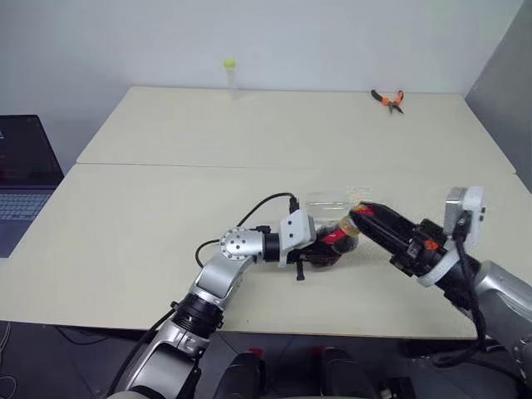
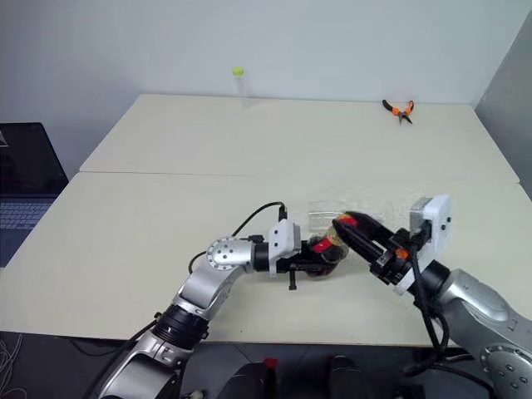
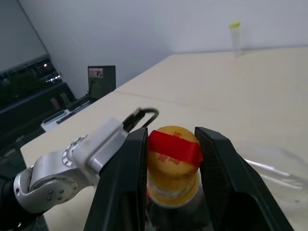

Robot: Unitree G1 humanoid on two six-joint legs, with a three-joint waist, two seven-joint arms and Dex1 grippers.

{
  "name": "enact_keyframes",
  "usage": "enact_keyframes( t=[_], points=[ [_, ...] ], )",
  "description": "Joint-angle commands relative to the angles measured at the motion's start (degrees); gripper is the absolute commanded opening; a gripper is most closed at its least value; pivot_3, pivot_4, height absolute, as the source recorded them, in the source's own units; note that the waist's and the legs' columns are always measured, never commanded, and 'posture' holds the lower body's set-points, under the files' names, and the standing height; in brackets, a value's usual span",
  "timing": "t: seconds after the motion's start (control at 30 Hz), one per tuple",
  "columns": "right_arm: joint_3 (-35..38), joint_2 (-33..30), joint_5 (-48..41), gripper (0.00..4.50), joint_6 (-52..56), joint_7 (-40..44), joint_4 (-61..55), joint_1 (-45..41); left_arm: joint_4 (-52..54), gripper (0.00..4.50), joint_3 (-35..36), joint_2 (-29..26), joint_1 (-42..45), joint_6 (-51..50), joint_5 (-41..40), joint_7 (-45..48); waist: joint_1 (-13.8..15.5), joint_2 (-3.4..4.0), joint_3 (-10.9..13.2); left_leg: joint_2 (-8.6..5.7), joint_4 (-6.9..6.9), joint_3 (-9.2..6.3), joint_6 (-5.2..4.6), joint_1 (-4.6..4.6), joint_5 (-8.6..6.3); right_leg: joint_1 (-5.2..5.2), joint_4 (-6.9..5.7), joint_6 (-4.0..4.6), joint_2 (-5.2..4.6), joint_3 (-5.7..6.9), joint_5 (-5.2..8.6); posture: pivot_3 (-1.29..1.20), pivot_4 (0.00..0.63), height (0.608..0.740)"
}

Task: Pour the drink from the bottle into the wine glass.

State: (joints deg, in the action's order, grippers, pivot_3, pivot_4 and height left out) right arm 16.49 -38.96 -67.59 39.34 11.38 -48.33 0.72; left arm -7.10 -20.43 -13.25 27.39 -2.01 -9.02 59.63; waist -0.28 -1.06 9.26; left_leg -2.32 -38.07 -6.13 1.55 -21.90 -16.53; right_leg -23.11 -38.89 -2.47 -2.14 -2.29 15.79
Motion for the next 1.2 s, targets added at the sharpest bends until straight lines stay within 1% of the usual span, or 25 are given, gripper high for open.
enact_keyframes(
  t=[0.03,0.17,0.23,0.3,0.37,0.5,0.6,0.83,0.9,0.93,1.0,1.03,1.13,1.17,1.2],
  points=[
    [1.6,-5.4,7.8,1.21,-1.1,3.9,-2.5,1.6,1.7,0.77,0.5,0.2,0.2,0.9,-0.9,-0.1,0.0,0.00,0.0,-0.01,0.00,0.00,0.00,0.00,0.00,0.00,0.01,0.00,0.00,0.01,0.00,0.00,0.150,0.740],
    [2.7,-7.2,11.0,1.21,-2.3,5.6,-2.1,2.6,1.8,0.77,0.5,0.0,0.0,0.9,-0.9,0.0,0.0,-0.01,0.0,0.00,0.00,0.01,0.00,0.00,0.00,0.00,0.01,-0.01,0.00,-0.01,0.00,0.00,0.150,0.740],
    [4.3,-9.1,12.9,1.21,-1.9,8.1,-1.5,4.4,1.9,0.77,0.6,-0.1,0.0,0.9,-0.9,-0.1,0.1,0.00,0.0,0.00,0.00,0.03,0.00,0.00,0.00,0.00,0.01,-0.01,0.00,-0.02,0.00,0.00,0.150,0.740],
    [4.9,-11.4,17.2,1.21,-1.5,11.2,0.5,8.6,1.9,0.77,0.7,0.0,0.1,1.0,-1.1,-0.1,0.1,-0.01,0.0,0.00,0.00,0.01,0.00,-0.02,0.00,0.01,0.02,-0.01,0.00,0.01,0.00,0.00,0.150,0.740],
    [3.8,-11.8,22.8,1.21,-3.2,13.1,3.8,12.2,2.1,0.77,0.9,0.2,0.0,1.0,-1.6,0.1,0.2,-0.05,0.0,-0.01,0.00,0.02,0.00,-0.01,0.00,0.03,0.02,-0.01,0.00,0.01,0.00,0.00,0.150,0.740],
    [-0.2,-8.5,31.5,1.21,-8.8,15.3,12.6,14.9,3.1,0.77,0.9,0.3,-0.3,0.4,-2.4,0.5,0.1,-0.04,0.0,0.00,-0.01,0.08,0.00,0.04,0.00,0.04,0.01,-0.01,0.00,-0.05,0.00,0.00,0.150,0.740],
    [-2.8,-5.6,37.2,1.21,-12.8,16.3,19.8,14.6,3.7,0.77,1.1,0.3,-0.4,0.0,-2.8,0.5,0.0,-0.02,0.0,0.02,0.02,0.07,0.00,0.07,0.00,0.03,-0.02,-0.01,0.04,-0.05,0.00,0.00,0.150,0.740],
    [-4.7,-0.5,41.3,1.21,-16.7,19.0,29.2,11.1,3.8,0.77,1.3,0.0,-0.2,-0.4,-3.0,0.3,0.0,0.00,0.0,0.02,0.01,0.09,0.01,0.08,0.00,0.03,-0.02,0.00,0.03,-0.08,0.00,0.00,0.150,0.740],
    [-4.7,0.4,42.0,1.94,-17.2,19.8,31.0,10.6,3.8,0.77,1.3,0.1,-0.1,-0.4,-3.0,0.2,0.0,0.02,0.0,0.01,0.00,0.08,0.01,0.08,0.00,0.03,-0.02,0.00,0.02,-0.07,0.00,0.00,0.150,0.740],
    [-4.7,0.6,42.1,2.14,-17.1,20.4,31.5,10.6,3.8,0.77,1.3,0.1,-0.1,-0.5,-3.0,0.1,0.0,0.02,0.0,0.00,0.00,0.08,0.01,0.07,0.00,0.03,-0.02,0.00,0.02,-0.07,0.00,0.00,0.150,0.740],
    [-4.6,0.9,41.8,2.82,-16.4,21.4,31.8,10.6,3.9,0.77,1.4,0.1,-0.1,-0.5,-3.1,-0.1,0.0,0.02,0.0,0.00,0.00,0.08,0.01,0.06,0.01,0.03,-0.01,0.00,0.01,-0.07,0.00,0.00,0.150,0.740],
    [-4.4,1.0,41.4,3.24,-15.8,21.8,31.8,10.7,3.9,0.77,1.4,0.2,-0.2,-0.4,-3.0,-0.2,0.0,0.02,0.0,-0.01,0.00,0.09,0.01,0.07,0.01,0.03,-0.01,0.00,0.00,-0.08,0.00,0.00,0.150,0.740],
    [-3.3,1.3,40.5,4.29,-14.8,22.5,32.3,10.9,4.0,0.77,1.5,0.2,-0.3,-0.3,-3.1,-0.6,0.1,0.02,0.0,0.00,0.00,0.07,0.01,0.07,0.01,0.03,-0.01,0.00,0.00,-0.07,0.00,0.00,0.150,0.740],
    [-2.8,1.3,40.1,4.50,-14.3,22.7,32.3,10.9,4.1,0.77,1.8,0.2,-0.3,-0.2,-3.0,-1.0,0.1,0.02,0.0,0.00,0.00,0.07,0.01,0.08,0.01,0.03,-0.02,0.00,0.00,-0.06,0.00,0.00,0.150,0.740],
    [-2.2,1.2,39.6,4.50,-13.7,23.0,32.1,11.0,4.3,0.77,2.1,0.3,-0.4,-0.3,-3.1,-1.6,0.1,0.02,0.0,0.00,0.00,0.07,0.01,0.07,0.01,0.03,-0.02,0.00,0.00,-0.06,0.00,0.00,0.150,0.740]
  ],
)
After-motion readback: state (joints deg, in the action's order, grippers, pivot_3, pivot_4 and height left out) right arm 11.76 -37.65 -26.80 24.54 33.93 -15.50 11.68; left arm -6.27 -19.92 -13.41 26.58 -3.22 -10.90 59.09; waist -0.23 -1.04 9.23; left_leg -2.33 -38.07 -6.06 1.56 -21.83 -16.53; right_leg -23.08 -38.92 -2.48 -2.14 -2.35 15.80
